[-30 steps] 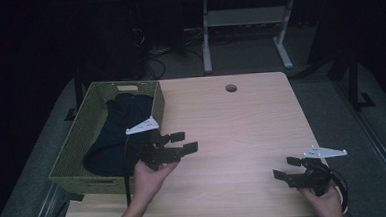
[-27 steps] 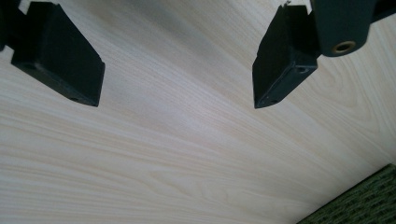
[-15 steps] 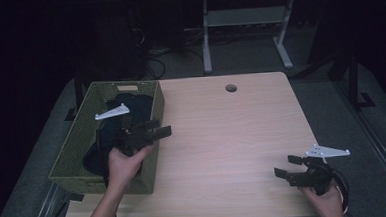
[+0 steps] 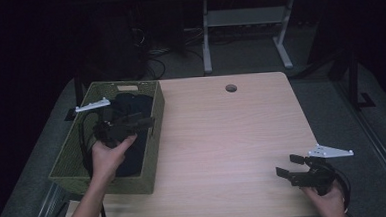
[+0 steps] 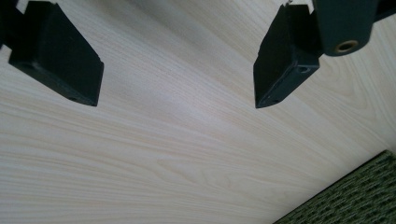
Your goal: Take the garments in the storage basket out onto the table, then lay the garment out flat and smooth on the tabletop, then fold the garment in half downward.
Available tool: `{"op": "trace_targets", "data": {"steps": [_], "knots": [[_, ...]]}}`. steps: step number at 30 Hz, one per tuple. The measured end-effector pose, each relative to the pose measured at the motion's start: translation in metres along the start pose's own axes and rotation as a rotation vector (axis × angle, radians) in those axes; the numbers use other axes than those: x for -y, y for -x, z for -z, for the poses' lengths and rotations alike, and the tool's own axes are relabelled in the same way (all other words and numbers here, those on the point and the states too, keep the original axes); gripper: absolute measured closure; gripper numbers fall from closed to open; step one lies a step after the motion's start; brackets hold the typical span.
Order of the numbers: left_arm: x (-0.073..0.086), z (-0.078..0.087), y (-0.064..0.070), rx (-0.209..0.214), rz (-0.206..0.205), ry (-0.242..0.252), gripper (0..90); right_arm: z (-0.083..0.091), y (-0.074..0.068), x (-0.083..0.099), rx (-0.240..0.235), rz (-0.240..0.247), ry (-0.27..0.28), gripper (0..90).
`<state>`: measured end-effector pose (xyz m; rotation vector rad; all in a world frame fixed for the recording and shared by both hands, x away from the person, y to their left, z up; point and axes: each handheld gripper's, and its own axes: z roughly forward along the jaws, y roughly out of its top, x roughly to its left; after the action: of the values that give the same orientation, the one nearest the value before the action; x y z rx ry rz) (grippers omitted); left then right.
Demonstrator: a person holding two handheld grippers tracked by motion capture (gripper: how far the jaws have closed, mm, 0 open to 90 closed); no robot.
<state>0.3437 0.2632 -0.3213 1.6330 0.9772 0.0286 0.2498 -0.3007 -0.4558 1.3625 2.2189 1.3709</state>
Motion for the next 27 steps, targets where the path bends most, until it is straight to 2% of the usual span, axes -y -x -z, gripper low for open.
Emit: {"op": "trace_targets", "data": {"steps": [6, 7, 8, 12, 14, 27], "knots": [[-0.002, 0.015, -0.020, -0.032, 0.025, 0.009, 21.5, -0.002, -0.001, 0.000, -0.002, 0.006, -0.005, 15.8], [-0.002, 0.015, -0.020, -0.032, 0.025, 0.009, 21.4, -0.002, -0.001, 0.000, -0.002, 0.006, -0.005, 15.8], [-0.002, 0.019, -0.028, -0.038, 0.046, 0.014, 21.5, -0.002, -0.001, 0.000, -0.001, 0.010, -0.007, 15.8], [-0.001, 0.023, -0.036, -0.056, 0.057, 0.013, 21.5, 0.000, -0.001, 0.000, -0.002, 0.001, 0.002, 15.8], [-0.001, 0.026, -0.043, -0.067, 0.076, 0.011, 21.6, 0.001, -0.001, 0.000, -0.003, -0.002, 0.002, 15.8], [0.000, 0.031, -0.062, -0.101, 0.107, 0.001, 21.6, 0.001, -0.003, 0.000, 0.000, 0.010, -0.004, 15.8]]}}
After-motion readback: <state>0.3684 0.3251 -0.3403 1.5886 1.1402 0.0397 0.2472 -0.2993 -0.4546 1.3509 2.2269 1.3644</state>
